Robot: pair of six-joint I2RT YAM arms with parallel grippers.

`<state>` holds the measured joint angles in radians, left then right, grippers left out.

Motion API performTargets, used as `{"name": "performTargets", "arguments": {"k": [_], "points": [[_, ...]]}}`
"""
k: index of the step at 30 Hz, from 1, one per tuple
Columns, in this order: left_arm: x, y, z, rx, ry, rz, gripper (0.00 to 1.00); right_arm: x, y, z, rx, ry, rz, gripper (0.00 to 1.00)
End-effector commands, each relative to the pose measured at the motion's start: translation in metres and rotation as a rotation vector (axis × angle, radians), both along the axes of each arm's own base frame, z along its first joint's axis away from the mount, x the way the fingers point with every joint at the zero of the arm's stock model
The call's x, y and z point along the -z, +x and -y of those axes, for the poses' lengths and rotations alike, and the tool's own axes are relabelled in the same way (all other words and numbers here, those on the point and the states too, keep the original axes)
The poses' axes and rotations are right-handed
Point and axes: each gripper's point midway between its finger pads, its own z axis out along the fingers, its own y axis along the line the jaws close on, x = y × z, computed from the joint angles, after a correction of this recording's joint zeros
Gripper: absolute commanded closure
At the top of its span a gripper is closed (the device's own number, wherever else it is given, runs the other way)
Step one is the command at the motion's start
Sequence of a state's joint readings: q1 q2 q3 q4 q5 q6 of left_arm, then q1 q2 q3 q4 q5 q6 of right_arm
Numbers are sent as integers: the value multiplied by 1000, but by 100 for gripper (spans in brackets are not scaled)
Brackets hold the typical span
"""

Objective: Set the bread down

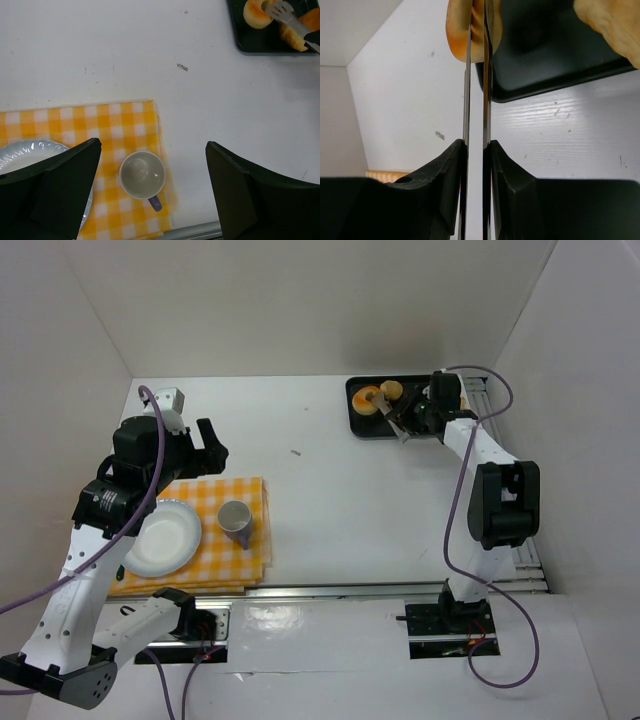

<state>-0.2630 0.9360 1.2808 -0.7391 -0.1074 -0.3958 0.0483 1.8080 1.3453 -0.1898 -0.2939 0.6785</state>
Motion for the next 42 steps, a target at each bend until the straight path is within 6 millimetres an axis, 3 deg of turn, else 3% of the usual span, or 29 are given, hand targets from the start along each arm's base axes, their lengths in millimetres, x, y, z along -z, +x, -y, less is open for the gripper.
{"name": "performTargets", "arguments": {"k": [1,8,12,14,17,20,21,23,24,25,27,28,29,30,31,32,33,34,35,36,39,40,42], "points": [[-29,0,-4,-14,-12,88,1,-44,-2,-7,-37,16,120,92],[-29,-3,-5,-14,-12,88,1,-41,-4,-8,-45,20,111,92],[-33,-3,-8,-30,-7,99,1,-60,-4,-17,-76,36,156,93],[-31,-4,-9,-30,-4,90,1,-69,-9,-32,-125,26,177,93],[-35,-4,-9,-30,-7,99,1,-89,-16,-67,-190,9,214,93],[-37,-2,-8,-34,-15,98,1,-104,-35,-124,-315,18,252,93],[-41,-3,-7,-40,-31,104,1,-103,-53,-162,-413,28,255,93],[-44,-4,-7,-45,-43,104,1,-113,-69,-206,-526,22,287,93],[-47,-3,-6,-49,-54,107,1,-100,-77,-229,-601,10,270,93],[-53,-5,-7,-49,-57,117,1,-112,-98,-264,-691,26,298,94],[-60,-7,-6,-41,-64,128,1,-114,-118,-300,-802,22,328,94],[-71,-8,-8,-50,-67,154,1,-102,-136,-330,-872,22,318,94],[-76,-9,-8,-54,-81,166,1,-114,-143,-346,-904,24,342,94],[-79,-11,-11,-65,-77,167,1,-113,-150,-359,-931,27,336,94],[-84,-11,-12,-74,-77,180,1,-95,-167,-382,-996,22,312,94],[-94,-16,-14,-73,-86,209,1,-102,-172,-394,-1021,20,332,94],[-96,-17,-15,-86,-93,209,1,-98,-179,-403,-1042,19,320,94],[-100,-18,-17,-94,-92,219,1,-79,-186,-415,-1078,11,289,94],[-108,-19,-19,-102,-95,239,1,-82,-200,-428,-1116,24,296,94],[-110,-22,-21,-111,-95,249,1,-67,-207,-436,-1135,16,268,94],[-122,-26,-27,-133,-96,276,1,-56,-232,-453,-1192,7,248,94],[-122,-26,-27,-133,-96,276,1,-49,-231,-454,-1193,2,238,94],[-122,-26,-27,-133,-96,276,1,-29,-250,-465,-1238,-1,202,94]]}}
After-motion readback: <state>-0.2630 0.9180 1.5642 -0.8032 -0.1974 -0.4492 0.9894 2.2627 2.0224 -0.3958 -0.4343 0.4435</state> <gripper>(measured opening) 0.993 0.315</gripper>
